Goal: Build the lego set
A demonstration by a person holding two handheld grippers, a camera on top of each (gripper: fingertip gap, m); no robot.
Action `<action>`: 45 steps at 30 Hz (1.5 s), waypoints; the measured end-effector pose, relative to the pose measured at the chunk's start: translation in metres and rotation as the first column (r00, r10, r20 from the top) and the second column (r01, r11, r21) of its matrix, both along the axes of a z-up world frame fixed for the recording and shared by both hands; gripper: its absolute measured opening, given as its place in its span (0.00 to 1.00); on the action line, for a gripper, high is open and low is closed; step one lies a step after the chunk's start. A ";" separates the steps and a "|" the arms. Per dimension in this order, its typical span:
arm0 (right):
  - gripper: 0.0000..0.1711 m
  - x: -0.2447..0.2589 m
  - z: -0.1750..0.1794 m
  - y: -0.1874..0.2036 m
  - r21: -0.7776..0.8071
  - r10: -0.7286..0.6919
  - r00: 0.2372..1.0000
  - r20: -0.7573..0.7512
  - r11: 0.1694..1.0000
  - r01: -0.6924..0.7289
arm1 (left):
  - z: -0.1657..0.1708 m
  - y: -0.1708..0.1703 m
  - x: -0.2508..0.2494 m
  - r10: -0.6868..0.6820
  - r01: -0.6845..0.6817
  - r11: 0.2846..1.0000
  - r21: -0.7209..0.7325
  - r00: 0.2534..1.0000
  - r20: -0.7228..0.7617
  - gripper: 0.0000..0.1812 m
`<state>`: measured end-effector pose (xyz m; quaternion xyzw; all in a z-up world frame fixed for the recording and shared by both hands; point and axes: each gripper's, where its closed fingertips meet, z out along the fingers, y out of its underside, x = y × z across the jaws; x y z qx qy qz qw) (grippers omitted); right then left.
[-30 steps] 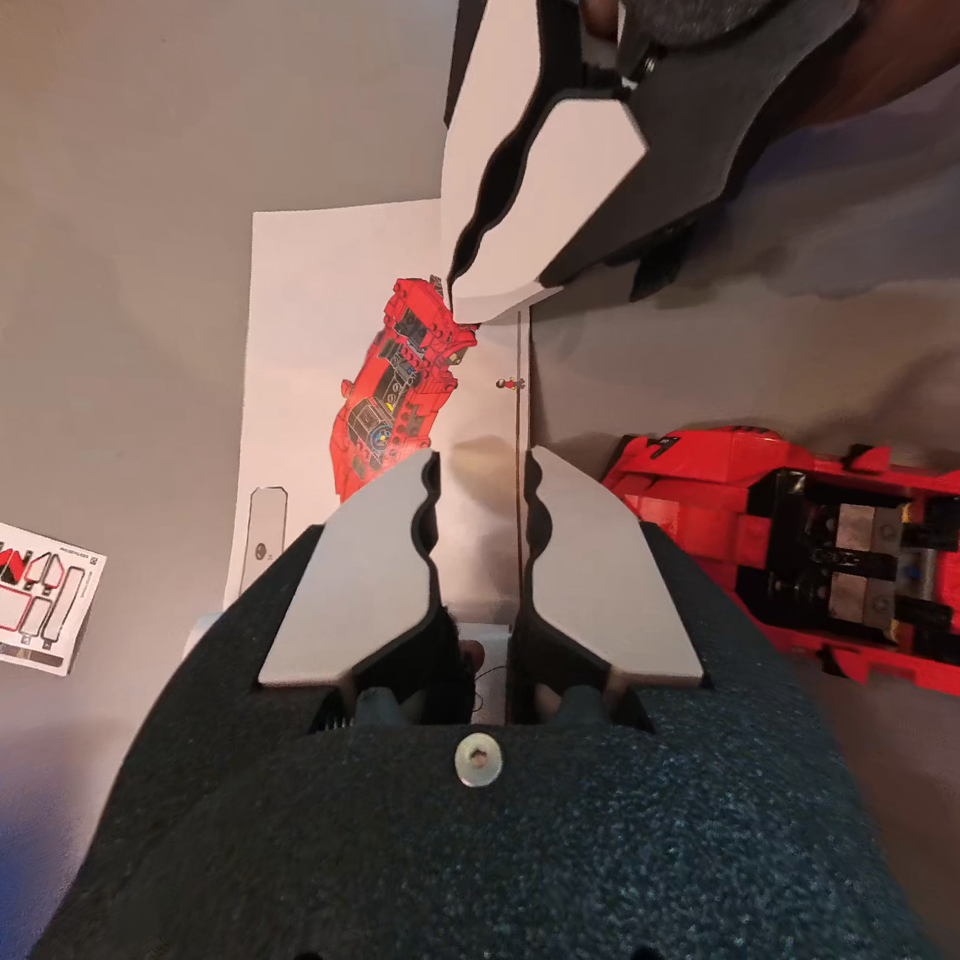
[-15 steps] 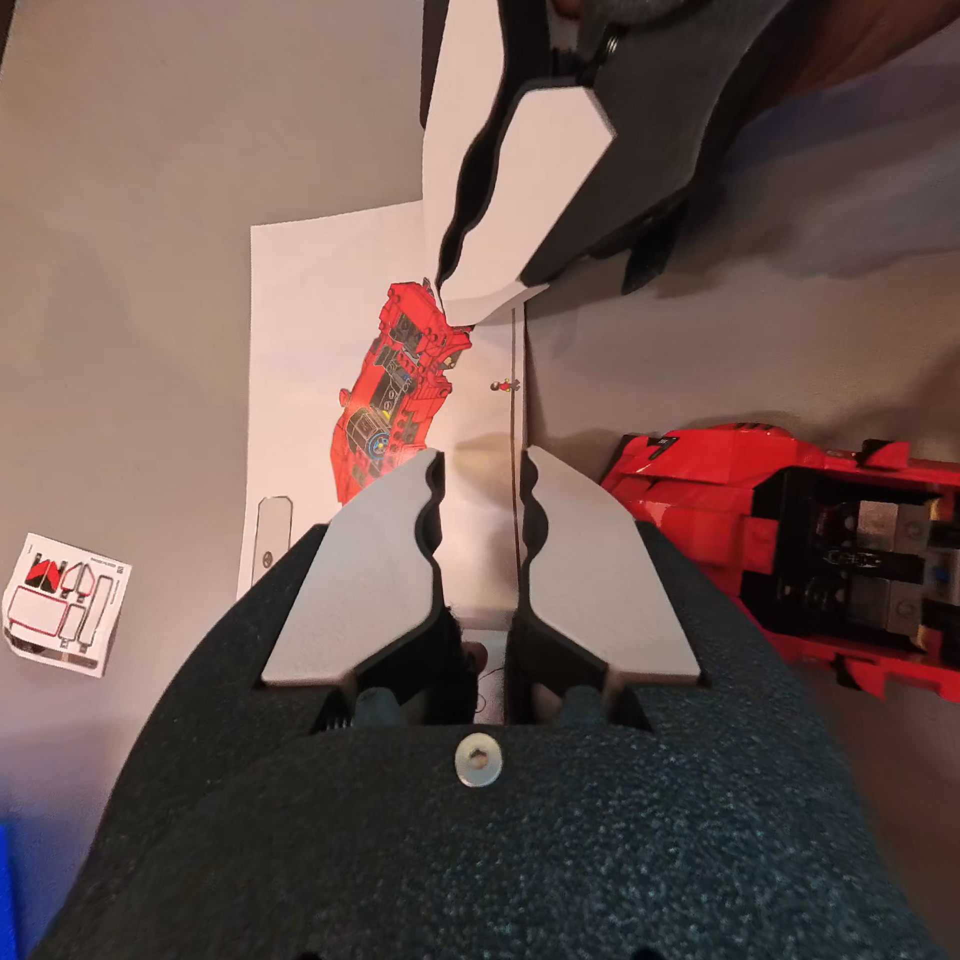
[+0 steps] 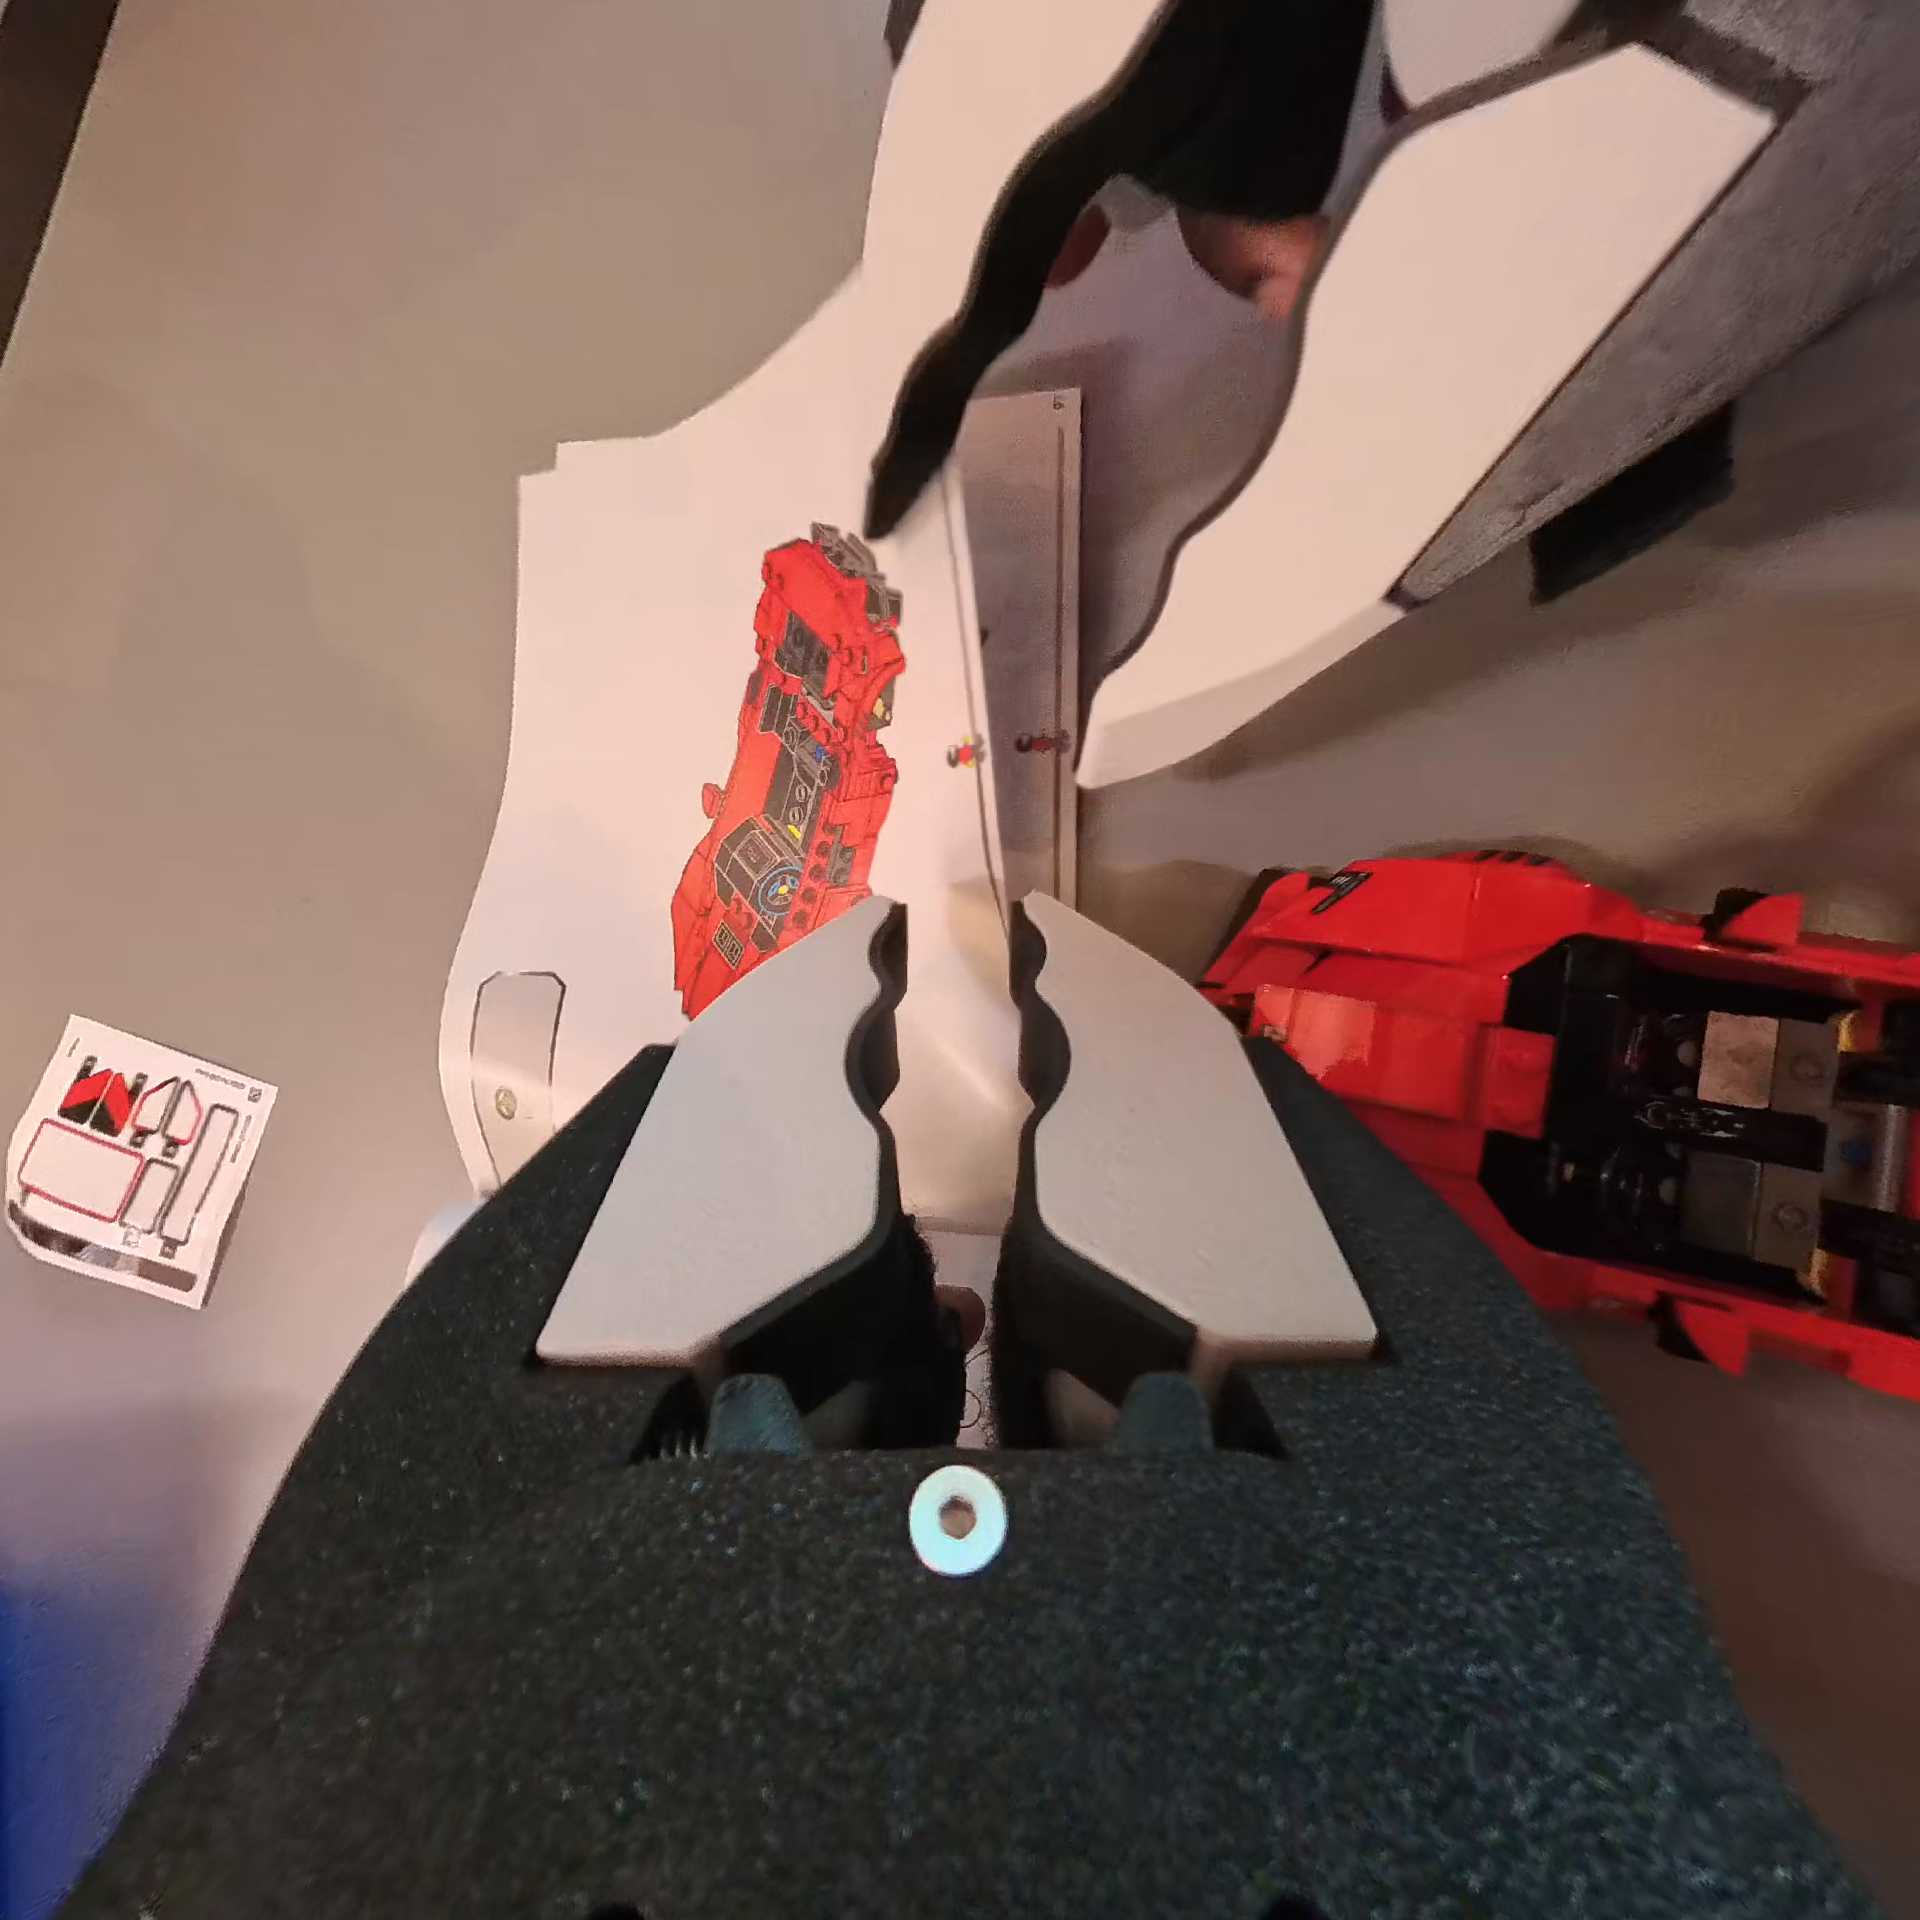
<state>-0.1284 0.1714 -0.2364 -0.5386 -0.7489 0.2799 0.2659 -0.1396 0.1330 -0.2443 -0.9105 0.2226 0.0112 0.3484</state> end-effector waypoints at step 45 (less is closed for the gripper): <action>0.00 -0.032 0.074 -0.067 0.108 0.040 0.903 -0.428 0.994 0.007 | 0.124 -0.040 -0.047 0.002 -0.392 0.900 0.191 0.442 0.897 0.18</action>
